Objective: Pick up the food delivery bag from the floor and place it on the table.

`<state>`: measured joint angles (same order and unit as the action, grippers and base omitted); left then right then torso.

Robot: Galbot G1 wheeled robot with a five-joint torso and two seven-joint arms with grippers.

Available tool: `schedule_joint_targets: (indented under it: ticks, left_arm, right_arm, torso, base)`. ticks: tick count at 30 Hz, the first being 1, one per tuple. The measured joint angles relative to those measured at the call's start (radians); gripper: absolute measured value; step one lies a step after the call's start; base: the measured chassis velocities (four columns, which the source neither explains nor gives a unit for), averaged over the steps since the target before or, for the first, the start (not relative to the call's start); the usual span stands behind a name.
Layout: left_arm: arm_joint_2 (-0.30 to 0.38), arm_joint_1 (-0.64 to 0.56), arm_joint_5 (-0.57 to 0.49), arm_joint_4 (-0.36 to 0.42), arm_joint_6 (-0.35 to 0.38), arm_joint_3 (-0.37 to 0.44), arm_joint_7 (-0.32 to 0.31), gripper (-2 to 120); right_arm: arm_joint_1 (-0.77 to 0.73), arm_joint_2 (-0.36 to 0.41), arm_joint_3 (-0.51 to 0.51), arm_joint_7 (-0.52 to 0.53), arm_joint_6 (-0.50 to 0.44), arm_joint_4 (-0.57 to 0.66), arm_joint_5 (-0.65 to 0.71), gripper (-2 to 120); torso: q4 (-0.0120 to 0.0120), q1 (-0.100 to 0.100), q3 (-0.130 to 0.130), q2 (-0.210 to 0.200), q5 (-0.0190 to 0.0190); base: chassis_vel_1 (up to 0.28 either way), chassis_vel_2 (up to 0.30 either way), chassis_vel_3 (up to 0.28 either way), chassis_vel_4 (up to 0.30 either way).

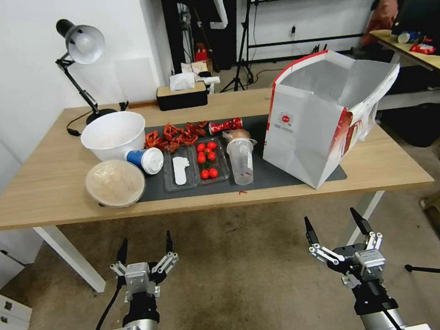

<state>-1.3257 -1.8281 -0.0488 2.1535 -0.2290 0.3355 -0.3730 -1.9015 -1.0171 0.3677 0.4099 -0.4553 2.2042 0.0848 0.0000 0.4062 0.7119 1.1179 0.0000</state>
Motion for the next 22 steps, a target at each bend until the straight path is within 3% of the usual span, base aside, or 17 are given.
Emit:
schedule_joint_targets:
  ticks: [22]
  left_arm:
    - [0.000,-0.003,0.007,0.000,-0.008,0.002,-0.005,100]
  right_arm:
    - [0.009,-0.013,0.004,-0.013,-0.029,0.000,-0.020,100]
  torso:
    - [0.0000,0.000,0.000,0.000,0.0000]
  base:
    - [0.000,0.000,0.000,0.000]
